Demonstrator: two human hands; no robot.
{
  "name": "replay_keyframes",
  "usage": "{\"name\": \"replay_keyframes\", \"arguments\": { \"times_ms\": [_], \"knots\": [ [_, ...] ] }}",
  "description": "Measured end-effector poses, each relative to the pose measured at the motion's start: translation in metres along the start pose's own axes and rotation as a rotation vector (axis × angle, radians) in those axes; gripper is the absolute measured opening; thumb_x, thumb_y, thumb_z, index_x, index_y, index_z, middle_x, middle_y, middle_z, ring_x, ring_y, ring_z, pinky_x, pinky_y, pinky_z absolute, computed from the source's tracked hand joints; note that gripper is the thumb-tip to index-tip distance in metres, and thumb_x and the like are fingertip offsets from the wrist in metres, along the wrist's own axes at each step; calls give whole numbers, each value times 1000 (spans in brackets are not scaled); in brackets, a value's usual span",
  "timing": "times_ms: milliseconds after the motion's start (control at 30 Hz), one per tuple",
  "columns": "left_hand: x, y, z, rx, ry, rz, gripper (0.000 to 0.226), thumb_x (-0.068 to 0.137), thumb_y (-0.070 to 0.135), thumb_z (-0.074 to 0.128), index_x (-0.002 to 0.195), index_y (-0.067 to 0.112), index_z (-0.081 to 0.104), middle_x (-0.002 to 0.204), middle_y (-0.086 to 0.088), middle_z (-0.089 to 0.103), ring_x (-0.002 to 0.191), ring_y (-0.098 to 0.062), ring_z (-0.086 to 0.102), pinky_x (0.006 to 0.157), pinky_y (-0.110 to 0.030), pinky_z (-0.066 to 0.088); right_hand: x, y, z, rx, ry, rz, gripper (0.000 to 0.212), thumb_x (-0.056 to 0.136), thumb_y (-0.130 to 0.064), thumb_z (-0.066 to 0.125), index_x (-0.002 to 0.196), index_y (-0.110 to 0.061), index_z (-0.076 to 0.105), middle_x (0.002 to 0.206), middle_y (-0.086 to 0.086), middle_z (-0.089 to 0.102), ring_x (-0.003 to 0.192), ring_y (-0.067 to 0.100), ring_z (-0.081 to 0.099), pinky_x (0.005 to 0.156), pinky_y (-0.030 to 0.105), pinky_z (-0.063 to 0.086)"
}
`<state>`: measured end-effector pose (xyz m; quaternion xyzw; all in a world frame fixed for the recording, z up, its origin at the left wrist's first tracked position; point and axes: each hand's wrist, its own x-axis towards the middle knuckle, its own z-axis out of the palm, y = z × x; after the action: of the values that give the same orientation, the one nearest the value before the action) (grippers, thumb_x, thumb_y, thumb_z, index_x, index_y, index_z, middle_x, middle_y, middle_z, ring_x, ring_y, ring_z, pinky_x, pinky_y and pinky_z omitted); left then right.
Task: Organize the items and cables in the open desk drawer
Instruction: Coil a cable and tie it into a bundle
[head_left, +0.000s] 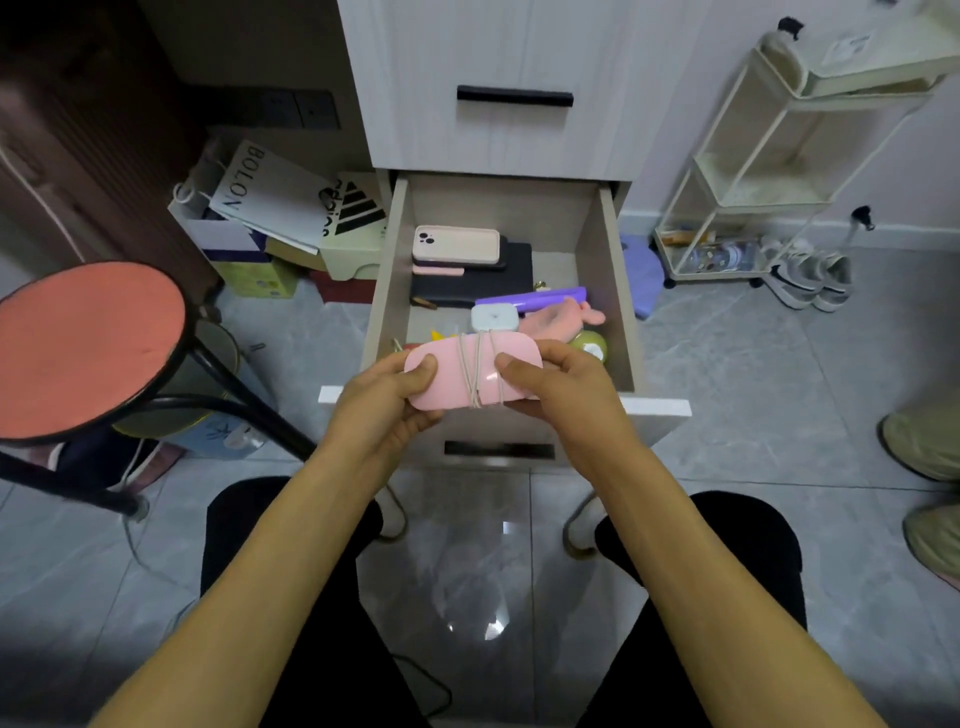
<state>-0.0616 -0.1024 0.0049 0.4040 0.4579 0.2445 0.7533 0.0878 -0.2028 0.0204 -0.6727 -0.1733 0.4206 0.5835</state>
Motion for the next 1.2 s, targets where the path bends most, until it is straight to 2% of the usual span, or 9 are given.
{"name": "replay_keyframes", "arguments": {
  "times_ms": [200, 300, 400, 533, 633, 767, 900, 1000, 1200],
  "knots": [
    [60, 40, 17, 376, 79, 101, 19, 92, 26, 67, 108, 16, 67, 100, -3, 71, 88, -16, 70, 66, -29, 60, 71, -30, 2, 85, -32, 184, 30, 83, -14, 73, 109, -1, 64, 96, 20, 72, 83, 39, 71, 74, 63, 55],
    [108, 54, 17, 749, 51, 302, 16, 92, 31, 65, 101, 19, 66, 90, 3, 70, 82, -13, 67, 67, -29, 59, 120, -31, 6, 59, 46, 217, 29, 83, -14, 73, 107, -3, 62, 93, 17, 72, 79, 29, 71, 68, 50, 60],
    [157, 64, 11, 1205, 42, 537, 19, 92, 28, 63, 108, 18, 66, 95, 4, 68, 87, -13, 63, 74, -23, 51, 170, -23, 15, 50, 149, 222, 26, 83, -12, 74, 103, -1, 63, 102, 17, 70, 88, 27, 67, 76, 39, 59],
    [220, 79, 3, 1634, -18, 774, 23, 90, 26, 60, 106, 14, 70, 96, -8, 70, 94, -26, 59, 85, -37, 49, 227, -20, 28, 51, 191, 273, 8, 88, -7, 67, 87, -5, 60, 108, 19, 65, 97, 32, 65, 71, 39, 58],
    [259, 90, 5, 1863, -85, 870, 22, 90, 27, 55, 100, 16, 72, 89, -6, 69, 93, -25, 57, 97, -36, 38, 270, -25, 34, 93, 240, 292, 13, 89, -4, 64, 100, 0, 57, 112, 20, 64, 101, 34, 64, 78, 43, 58],
    [280, 89, 6, 1842, -32, 955, 16, 88, 24, 60, 90, 17, 75, 77, -8, 68, 90, -29, 60, 116, -46, 22, 307, -30, 41, 198, 247, 260, 15, 90, -3, 61, 105, -3, 56, 107, 14, 62, 97, 29, 62, 62, 31, 56],
    [297, 78, 5, 1661, -3, 875, 21, 91, 28, 55, 92, 20, 74, 72, -4, 68, 82, -23, 60, 122, -38, 10, 348, -19, 51, 154, 254, 255, 13, 89, -8, 66, 85, -5, 54, 103, 12, 61, 98, 30, 63, 80, 40, 58],
    [296, 76, 9, 1610, 10, 869, 24, 92, 30, 51, 93, 22, 74, 74, -2, 67, 82, -20, 61, 122, -34, 7, 368, -6, 58, -133, 219, 194, 17, 87, -18, 68, 93, -3, 63, 102, 13, 66, 96, 27, 64, 89, 41, 55],
    [298, 77, 6, 1602, 27, 841, 17, 91, 28, 58, 94, 23, 74, 73, 3, 66, 83, -16, 60, 122, -29, 4, 374, 2, 67, -607, 184, -49, 30, 90, -24, 67, 101, 3, 62, 92, 11, 61, 80, 23, 57, 55, 23, 42]
  ]
}}
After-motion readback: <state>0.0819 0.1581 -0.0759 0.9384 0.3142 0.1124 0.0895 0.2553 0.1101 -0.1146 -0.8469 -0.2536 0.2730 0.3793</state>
